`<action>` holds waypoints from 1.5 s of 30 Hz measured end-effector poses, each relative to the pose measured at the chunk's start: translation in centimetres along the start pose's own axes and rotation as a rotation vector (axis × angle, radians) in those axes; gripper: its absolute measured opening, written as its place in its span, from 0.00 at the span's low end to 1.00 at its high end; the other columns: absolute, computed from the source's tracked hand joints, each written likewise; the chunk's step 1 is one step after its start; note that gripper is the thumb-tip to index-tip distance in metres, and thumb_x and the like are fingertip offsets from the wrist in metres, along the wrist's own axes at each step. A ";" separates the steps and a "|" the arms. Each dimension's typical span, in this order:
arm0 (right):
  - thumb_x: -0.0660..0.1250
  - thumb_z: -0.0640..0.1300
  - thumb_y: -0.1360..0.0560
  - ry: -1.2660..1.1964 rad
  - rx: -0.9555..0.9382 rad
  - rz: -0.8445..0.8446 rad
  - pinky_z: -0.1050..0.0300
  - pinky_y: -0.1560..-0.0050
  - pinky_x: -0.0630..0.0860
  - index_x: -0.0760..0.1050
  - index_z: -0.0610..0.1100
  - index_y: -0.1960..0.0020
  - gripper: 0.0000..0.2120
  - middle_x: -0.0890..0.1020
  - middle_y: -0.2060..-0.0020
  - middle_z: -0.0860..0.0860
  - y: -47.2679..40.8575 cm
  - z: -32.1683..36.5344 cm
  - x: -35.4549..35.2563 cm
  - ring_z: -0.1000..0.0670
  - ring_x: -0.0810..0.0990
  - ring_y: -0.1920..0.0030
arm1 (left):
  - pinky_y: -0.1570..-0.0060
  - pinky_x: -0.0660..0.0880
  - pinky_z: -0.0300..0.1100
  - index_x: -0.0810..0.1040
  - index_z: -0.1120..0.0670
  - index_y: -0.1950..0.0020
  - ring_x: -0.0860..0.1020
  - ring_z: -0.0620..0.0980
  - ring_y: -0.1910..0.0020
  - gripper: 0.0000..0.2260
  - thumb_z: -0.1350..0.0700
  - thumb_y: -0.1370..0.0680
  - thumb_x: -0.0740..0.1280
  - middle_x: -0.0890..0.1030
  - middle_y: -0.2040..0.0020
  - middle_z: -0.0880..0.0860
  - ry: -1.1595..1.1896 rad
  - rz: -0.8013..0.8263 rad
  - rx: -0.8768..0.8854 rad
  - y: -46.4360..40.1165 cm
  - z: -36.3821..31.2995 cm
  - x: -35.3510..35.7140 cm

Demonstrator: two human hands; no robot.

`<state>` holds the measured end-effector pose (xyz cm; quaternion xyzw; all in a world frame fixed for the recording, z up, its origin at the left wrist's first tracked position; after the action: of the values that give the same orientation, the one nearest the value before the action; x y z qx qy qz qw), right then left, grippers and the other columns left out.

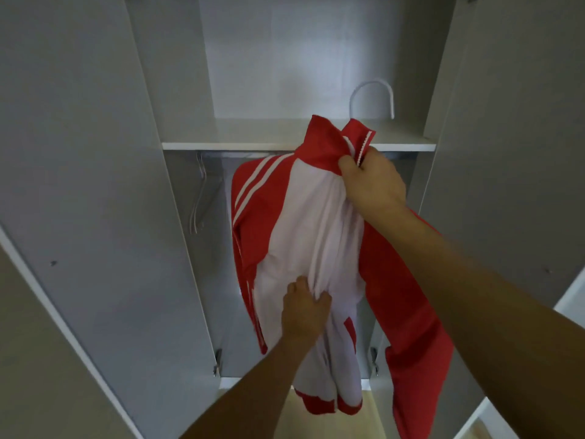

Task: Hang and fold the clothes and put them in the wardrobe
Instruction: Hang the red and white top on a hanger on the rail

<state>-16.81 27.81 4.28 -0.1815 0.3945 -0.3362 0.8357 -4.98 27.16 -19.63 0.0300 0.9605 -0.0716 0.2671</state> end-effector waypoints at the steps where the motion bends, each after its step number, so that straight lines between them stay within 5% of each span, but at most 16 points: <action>1: 0.57 0.57 0.23 -0.022 0.002 -0.014 0.50 0.47 0.74 0.75 0.46 0.45 0.17 0.81 0.50 0.47 0.0 -0.2 -0.6 0.42 0.79 0.49 | 0.49 0.76 0.47 0.72 0.57 0.41 0.77 0.55 0.48 0.14 0.51 0.22 0.65 0.77 0.48 0.55 0.035 0.051 -0.017 -0.3 0.3 0.1; 4: 0.58 0.57 0.24 -0.058 0.016 -0.060 0.48 0.46 0.74 0.75 0.46 0.43 0.18 0.82 0.49 0.46 -0.1 -1.5 -2.8 0.41 0.79 0.47 | 0.52 0.78 0.47 0.74 0.56 0.46 0.79 0.55 0.53 0.06 0.55 0.20 0.63 0.79 0.53 0.55 0.031 0.117 -0.093 -0.6 2.2 -0.4; 7: 0.59 0.55 0.23 0.003 0.056 -0.068 0.48 0.46 0.73 0.74 0.44 0.39 0.19 0.81 0.46 0.42 0.1 -4.4 -4.7 0.38 0.79 0.45 | 0.44 0.76 0.48 0.74 0.59 0.37 0.79 0.58 0.46 0.12 0.55 0.18 0.61 0.79 0.45 0.58 0.042 0.075 -0.147 -1.3 4.5 -2.0; 11: 0.65 0.51 0.25 0.072 0.161 -0.041 0.47 0.48 0.71 0.59 0.40 0.31 0.29 0.79 0.45 0.37 1.6 -8.5 -5.3 0.35 0.79 0.45 | 0.40 0.73 0.45 0.74 0.59 0.35 0.77 0.58 0.41 0.12 0.59 0.17 0.59 0.79 0.42 0.58 0.271 -0.090 -0.020 -3.4 1.9 -5.8; 14: 0.69 0.56 0.29 0.039 0.109 0.042 0.44 0.45 0.73 0.44 0.54 0.26 0.42 0.78 0.41 0.38 4.1 -9.9 -4.4 0.34 0.80 0.45 | 0.44 0.72 0.43 0.74 0.54 0.35 0.77 0.52 0.45 0.12 0.55 0.17 0.58 0.79 0.44 0.53 0.012 -0.037 0.266 -5.2 -2.4 -8.4; 17: 0.70 0.65 0.33 -0.021 0.067 0.292 0.46 0.37 0.67 0.39 0.75 0.29 0.47 0.64 0.32 0.40 6.6 -10.6 -3.0 0.35 0.73 0.37 | 0.43 0.69 0.39 0.75 0.57 0.34 0.78 0.55 0.45 0.14 0.54 0.18 0.60 0.81 0.42 0.57 -0.353 0.025 0.603 -6.7 -7.3 -10.0; 21: 0.65 0.81 0.51 -0.085 0.056 0.597 0.52 0.29 0.59 0.53 0.78 0.33 0.47 0.50 0.32 0.58 9.6 -11.7 -0.8 0.42 0.58 0.27 | 0.54 0.74 0.44 0.79 0.57 0.45 0.80 0.54 0.55 0.15 0.50 0.22 0.59 0.83 0.53 0.56 -0.556 0.179 0.892 -7.0 -12.8 -10.8; 25: 0.68 0.75 0.42 0.014 0.062 0.550 0.56 0.35 0.65 0.73 0.60 0.37 0.37 0.58 0.37 0.53 9.6 -11.3 1.4 0.50 0.66 0.40 | 0.59 0.71 0.40 0.78 0.55 0.48 0.77 0.49 0.59 0.08 0.53 0.22 0.63 0.81 0.57 0.51 -0.559 0.279 0.981 -6.8 -15.2 -10.2; 28: 0.71 0.60 0.29 0.046 0.067 0.475 0.61 0.49 0.70 0.79 0.52 0.48 0.15 0.67 0.43 0.50 8.9 -10.9 2.3 0.52 0.72 0.52 | 0.60 0.70 0.37 0.78 0.54 0.48 0.76 0.46 0.60 0.05 0.58 0.22 0.65 0.80 0.57 0.49 -0.540 0.335 0.952 -6.1 -14.8 -9.8; 32: 0.64 0.58 0.25 0.119 0.078 0.387 0.60 0.63 0.66 0.77 0.53 0.55 0.09 0.70 0.50 0.52 8.7 -11.4 2.1 0.52 0.74 0.59 | 0.56 0.74 0.40 0.77 0.51 0.49 0.77 0.46 0.57 0.03 0.53 0.22 0.68 0.80 0.56 0.48 -0.491 0.399 0.766 -6.4 -12.3 -10.2; 37: 0.64 0.55 0.26 0.015 0.111 0.192 0.55 0.59 0.71 0.77 0.53 0.62 0.09 0.71 0.56 0.54 8.7 -12.2 1.2 0.50 0.76 0.61 | 0.60 0.67 0.24 0.72 0.40 0.45 0.75 0.34 0.57 0.06 0.45 0.21 0.66 0.75 0.53 0.35 -0.419 0.531 0.488 -5.9 -6.4 -9.3; 41: 0.66 0.53 0.27 -0.050 0.128 0.107 0.55 0.58 0.70 0.72 0.55 0.66 0.09 0.70 0.55 0.54 9.6 -12.9 0.5 0.52 0.75 0.64 | 0.59 0.67 0.29 0.77 0.54 0.40 0.75 0.42 0.54 0.14 0.49 0.22 0.67 0.81 0.47 0.50 -0.493 0.414 0.355 -5.9 -0.2 -8.5; 44: 0.67 0.52 0.27 0.057 0.158 0.202 0.52 0.50 0.75 0.76 0.52 0.55 0.05 0.69 0.46 0.50 10.5 -13.9 0.4 0.46 0.77 0.58 | 0.62 0.65 0.27 0.78 0.61 0.41 0.72 0.43 0.54 0.11 0.58 0.21 0.65 0.80 0.47 0.55 -0.420 0.253 0.378 -6.2 -0.2 -8.8; 45: 0.68 0.51 0.28 0.119 0.163 0.241 0.50 0.46 0.75 0.77 0.50 0.48 0.10 0.68 0.43 0.48 10.8 -14.2 0.3 0.44 0.77 0.55 | 0.61 0.66 0.25 0.78 0.61 0.41 0.72 0.43 0.54 0.10 0.60 0.21 0.64 0.80 0.48 0.55 -0.398 0.218 0.421 -6.3 -1.1 -9.1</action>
<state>-23.30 34.73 -10.86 -0.0442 0.4337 -0.2743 0.8571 1.65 20.93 -13.18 0.1731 0.8447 -0.2441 0.4438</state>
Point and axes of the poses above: each hand's wrist, its own y-axis away from the middle knuckle, its own x-axis out of the palm, z = x × y, the point moved 2 cm from there along -y, towards the middle knuckle
